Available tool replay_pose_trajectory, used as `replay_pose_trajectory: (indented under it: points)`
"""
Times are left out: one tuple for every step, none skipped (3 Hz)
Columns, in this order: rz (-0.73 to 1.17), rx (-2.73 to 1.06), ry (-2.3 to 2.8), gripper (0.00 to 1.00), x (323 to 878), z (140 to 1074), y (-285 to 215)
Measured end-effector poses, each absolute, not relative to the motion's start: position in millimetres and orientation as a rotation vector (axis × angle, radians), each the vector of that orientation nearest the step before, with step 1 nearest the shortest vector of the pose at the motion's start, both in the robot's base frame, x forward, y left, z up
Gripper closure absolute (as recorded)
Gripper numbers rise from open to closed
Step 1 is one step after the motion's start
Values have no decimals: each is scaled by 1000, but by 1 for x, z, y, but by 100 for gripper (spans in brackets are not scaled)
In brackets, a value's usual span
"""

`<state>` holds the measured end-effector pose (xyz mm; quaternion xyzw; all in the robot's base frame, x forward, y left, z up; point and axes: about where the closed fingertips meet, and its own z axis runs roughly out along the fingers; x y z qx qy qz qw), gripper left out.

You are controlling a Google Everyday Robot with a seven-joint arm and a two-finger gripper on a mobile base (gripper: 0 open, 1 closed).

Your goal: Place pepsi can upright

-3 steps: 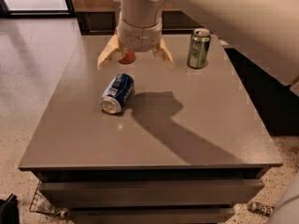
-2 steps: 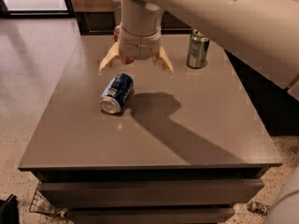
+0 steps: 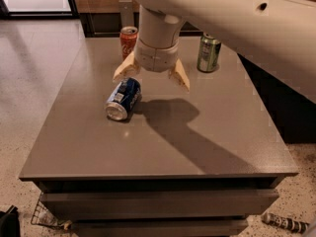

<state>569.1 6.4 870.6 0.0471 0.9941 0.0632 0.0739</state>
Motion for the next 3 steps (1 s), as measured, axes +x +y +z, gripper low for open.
replay_pose_trajectory:
  points:
    - [293,99,2963,0,574,869,32]
    - [360,70,2956,0,576,864,48]
    - [400,90,2969,0,577,850,55]
